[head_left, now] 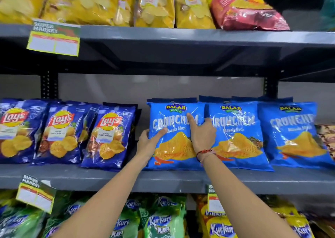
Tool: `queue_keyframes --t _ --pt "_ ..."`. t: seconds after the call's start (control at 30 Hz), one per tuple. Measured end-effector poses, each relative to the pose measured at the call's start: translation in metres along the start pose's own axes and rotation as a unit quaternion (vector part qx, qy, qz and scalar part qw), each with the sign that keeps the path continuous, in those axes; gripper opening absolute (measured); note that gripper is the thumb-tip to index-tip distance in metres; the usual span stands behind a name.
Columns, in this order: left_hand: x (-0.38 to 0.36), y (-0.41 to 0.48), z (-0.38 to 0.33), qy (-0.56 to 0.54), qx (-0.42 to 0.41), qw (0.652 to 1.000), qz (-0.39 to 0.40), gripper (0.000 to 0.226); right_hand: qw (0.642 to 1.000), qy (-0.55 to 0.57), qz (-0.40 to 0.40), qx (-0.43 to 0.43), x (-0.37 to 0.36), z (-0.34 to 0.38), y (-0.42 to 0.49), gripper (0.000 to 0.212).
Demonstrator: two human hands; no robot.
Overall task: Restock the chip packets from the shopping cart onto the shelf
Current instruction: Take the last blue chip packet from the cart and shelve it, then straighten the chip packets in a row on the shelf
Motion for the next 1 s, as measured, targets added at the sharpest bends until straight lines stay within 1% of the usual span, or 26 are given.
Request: queue_keyframes --t 0.17,0.3,0.37,0.43,0.5,0.53,0.57,0.63,0.73,0.8,0.87,0.93,1.0 --pt "0.002 -0.001 0.001 0.063 -0.021 0.998 -0.023 0.075 0.999 -0.020 -0.024 0.014 -0.003 -0.003 -0.001 0.058" --pt "0.003 -0.005 0.001 0.118 -0.038 0.992 -0.026 0.084 0.998 -0.003 -0.046 0.041 0.005 -0.002 -0.009 0.056" --pt "0.003 -0.011 -0.007 0.151 -0.079 0.985 -0.032 0.088 0.994 -0.022 -0.071 0.080 0.013 0.005 -0.017 0.057" --pt "0.006 -0.026 -0.020 0.188 -0.148 0.971 -0.030 0.085 0.984 -0.041 -0.116 0.129 0.023 0.017 -0.031 0.053" --pt "0.012 -0.044 -0.034 0.237 -0.223 0.945 -0.022 0.079 0.973 -0.018 -0.147 0.178 0.031 0.032 -0.051 0.045" --pt "0.017 -0.053 -0.041 0.265 -0.253 0.930 -0.019 0.075 0.969 0.005 -0.146 0.200 0.031 0.041 -0.063 0.041" --pt "0.025 -0.061 -0.047 0.291 -0.279 0.915 -0.019 0.071 0.966 0.029 -0.133 0.219 0.028 0.050 -0.076 0.037" --pt "0.046 -0.074 -0.058 0.336 -0.317 0.886 -0.029 0.062 0.964 0.067 -0.072 0.247 0.013 0.069 -0.099 0.032" --pt "0.087 -0.084 -0.067 0.391 -0.323 0.860 -0.054 0.051 0.960 0.104 0.087 0.243 -0.027 0.092 -0.129 0.036" --pt "0.119 -0.087 -0.067 0.429 -0.293 0.851 -0.078 0.050 0.953 0.088 0.182 0.228 -0.058 0.100 -0.146 0.050" --pt "0.148 -0.089 -0.065 0.471 -0.255 0.839 -0.093 0.054 0.944 0.066 0.259 0.194 -0.087 0.101 -0.158 0.070" --pt "0.172 -0.089 -0.061 0.516 -0.208 0.826 -0.090 0.065 0.936 0.064 0.318 0.137 -0.114 0.096 -0.166 0.088" --pt "0.188 -0.087 -0.055 0.559 -0.161 0.809 -0.080 0.079 0.932 0.070 0.349 0.074 -0.134 0.089 -0.168 0.094"
Point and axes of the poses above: each hand's wrist, its own y-axis towards the middle knuckle, its own x-axis out of the back of the hand, z = x × y, the point moved 7 cm from there along y, towards the middle knuckle, and after that the axes turned 11 degrees about -y, right-handed, at the moved point
